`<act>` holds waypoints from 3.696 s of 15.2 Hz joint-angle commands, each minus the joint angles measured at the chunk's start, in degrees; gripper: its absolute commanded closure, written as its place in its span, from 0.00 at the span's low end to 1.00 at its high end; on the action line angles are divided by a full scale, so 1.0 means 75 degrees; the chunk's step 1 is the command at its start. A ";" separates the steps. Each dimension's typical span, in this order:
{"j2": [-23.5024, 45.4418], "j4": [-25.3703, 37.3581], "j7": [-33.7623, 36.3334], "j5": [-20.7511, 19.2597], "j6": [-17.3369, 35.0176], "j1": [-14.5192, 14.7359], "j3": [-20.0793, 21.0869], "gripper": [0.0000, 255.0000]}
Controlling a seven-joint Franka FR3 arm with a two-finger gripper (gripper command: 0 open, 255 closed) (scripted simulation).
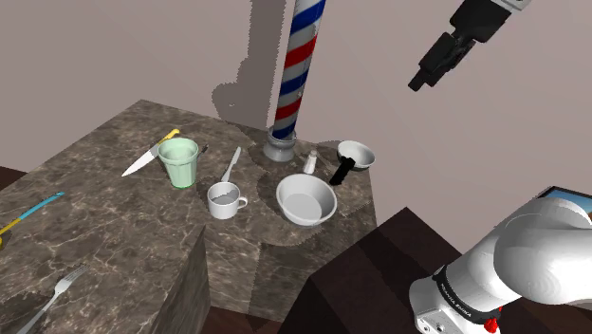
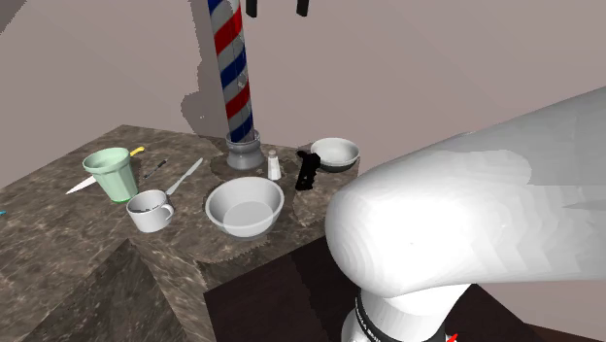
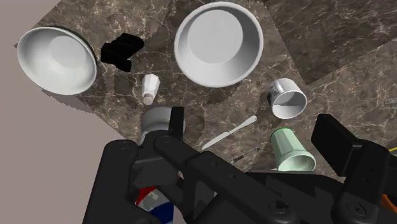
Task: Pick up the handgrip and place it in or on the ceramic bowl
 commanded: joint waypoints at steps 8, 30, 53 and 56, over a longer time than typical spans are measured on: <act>0.0199 -0.1538 -0.0638 -0.0295 0.1897 -0.0153 -0.0477 0.00; 0.5534 -0.2573 -0.4390 0.1370 0.8698 0.0728 -0.3051 0.00; 0.8924 -0.0642 -0.9696 0.7417 0.9712 -0.0259 -0.1502 1.00; 0.8924 -0.0642 -0.9696 0.7417 0.9712 -0.0259 -0.1502 1.00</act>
